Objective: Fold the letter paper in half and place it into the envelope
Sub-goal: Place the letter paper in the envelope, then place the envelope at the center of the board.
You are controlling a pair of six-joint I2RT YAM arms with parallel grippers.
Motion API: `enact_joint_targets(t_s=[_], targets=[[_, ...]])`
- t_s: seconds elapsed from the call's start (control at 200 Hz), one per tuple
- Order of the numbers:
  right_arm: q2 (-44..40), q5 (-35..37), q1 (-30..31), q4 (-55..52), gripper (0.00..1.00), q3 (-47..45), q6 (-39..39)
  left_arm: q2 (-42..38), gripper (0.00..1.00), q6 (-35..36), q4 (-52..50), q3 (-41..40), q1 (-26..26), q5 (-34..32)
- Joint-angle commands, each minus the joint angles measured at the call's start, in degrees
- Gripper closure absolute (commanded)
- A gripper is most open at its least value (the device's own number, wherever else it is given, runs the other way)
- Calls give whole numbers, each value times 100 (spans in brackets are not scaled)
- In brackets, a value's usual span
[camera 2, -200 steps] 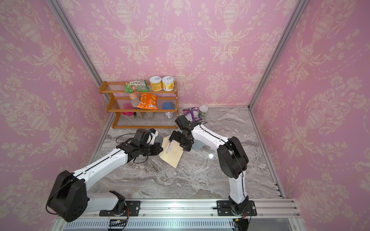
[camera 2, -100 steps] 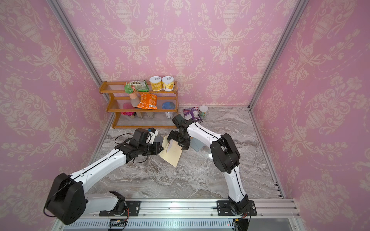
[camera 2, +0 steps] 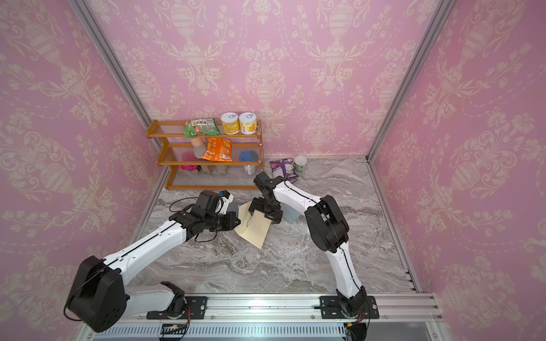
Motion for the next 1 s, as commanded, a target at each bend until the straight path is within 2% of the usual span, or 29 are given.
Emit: enact_joint_targets(t_s=[0.0,0.235,0.365,0.505,0.6,0.735,0.995], targets=[[4,258,53,-454,0,48,-235,-100,100,194,113,144,43,-89],[-388,156,60,-315,0,300,-354,52,100,-283,327,-103,39,-437],[-723,130,60,-272,0,18,-316,253,100,-792,506,-193,38,-704],[-1066,226,59,-332,0,-273,-366,433,100,-1525,698,-282,38,-1033],[-1184,299,60,-465,0,-310,-479,379,100,-2168,798,-496,-12,-1484],[-1257,299,60,-526,0,-391,-536,183,100,-2893,1281,-1107,-269,-1895],[-1319,253,73,-278,3,-735,-454,371,99,-3002,1516,-1306,-960,-1932]])
